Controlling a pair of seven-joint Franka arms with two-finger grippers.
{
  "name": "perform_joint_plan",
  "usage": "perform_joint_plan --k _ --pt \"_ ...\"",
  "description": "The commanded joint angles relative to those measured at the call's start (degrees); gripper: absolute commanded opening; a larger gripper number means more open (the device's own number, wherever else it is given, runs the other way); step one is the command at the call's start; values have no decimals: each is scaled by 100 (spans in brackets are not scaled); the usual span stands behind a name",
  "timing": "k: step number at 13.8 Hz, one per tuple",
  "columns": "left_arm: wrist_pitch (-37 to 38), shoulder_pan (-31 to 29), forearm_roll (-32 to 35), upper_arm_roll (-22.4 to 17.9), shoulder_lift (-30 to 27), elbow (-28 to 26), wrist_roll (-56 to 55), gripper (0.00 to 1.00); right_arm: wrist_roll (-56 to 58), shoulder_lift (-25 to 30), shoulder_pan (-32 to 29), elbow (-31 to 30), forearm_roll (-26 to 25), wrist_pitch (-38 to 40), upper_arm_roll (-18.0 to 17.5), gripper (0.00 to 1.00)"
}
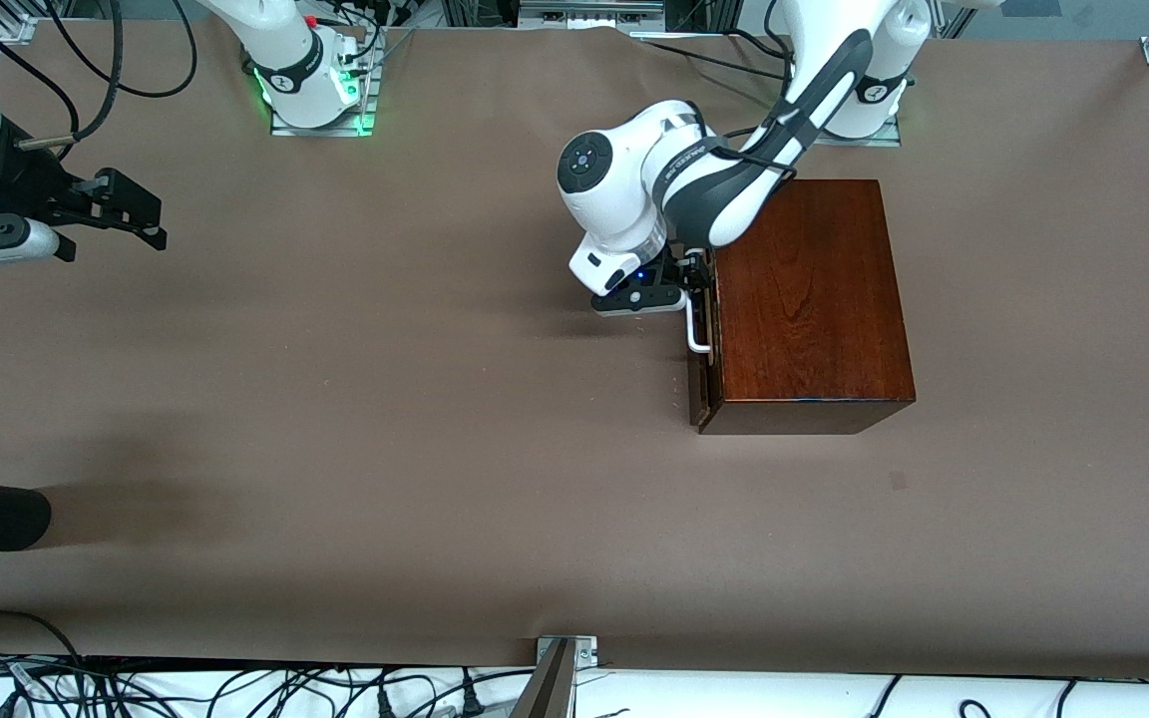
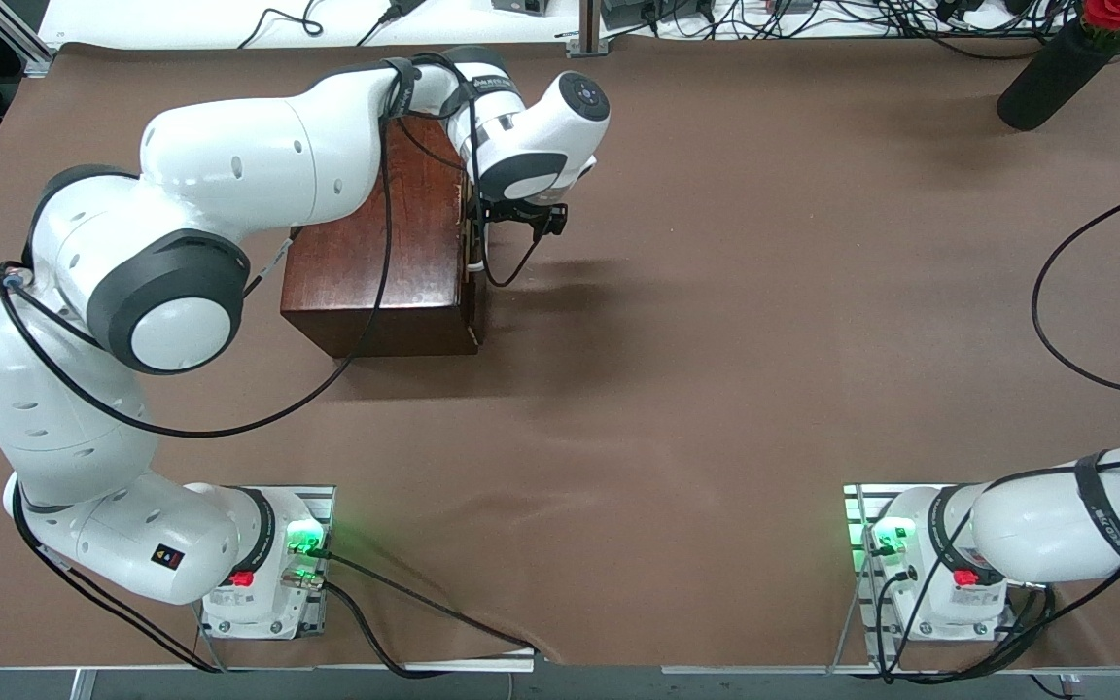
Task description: Open drawer, take yellow block, close drawer
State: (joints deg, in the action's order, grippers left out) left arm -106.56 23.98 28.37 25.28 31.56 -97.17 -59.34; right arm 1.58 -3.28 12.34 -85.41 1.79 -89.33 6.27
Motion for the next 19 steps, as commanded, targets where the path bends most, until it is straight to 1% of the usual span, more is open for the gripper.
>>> perform_joint_plan --k 1,2,7,11,16,17,19 --pt "-216 54 221 -15 122 -4 -174 100 -52 29 -47 33 102 65 -29 100" --pt "-242 54 221 -15 149 5 -200 100 -52 29 -47 33 102 65 -29 100" --pt "-857 150 195 3 246 57 -402 100 -52 29 -47 33 102 56 -29 100" --pt "-1753 282 107 20 448 189 -402 100 -52 29 -47 33 102 47 -29 100" --pt "-1790 502 29 20 904 979 -455 100 -44 29 -47 33 102 47 -29 100" --pt "-1790 520 -137 20 931 1033 -455 100 -44 29 -47 33 102 47 -29 100" --pt "-1790 546 -262 20 931 1059 -455 100 -44 29 -47 33 102 47 -29 100"
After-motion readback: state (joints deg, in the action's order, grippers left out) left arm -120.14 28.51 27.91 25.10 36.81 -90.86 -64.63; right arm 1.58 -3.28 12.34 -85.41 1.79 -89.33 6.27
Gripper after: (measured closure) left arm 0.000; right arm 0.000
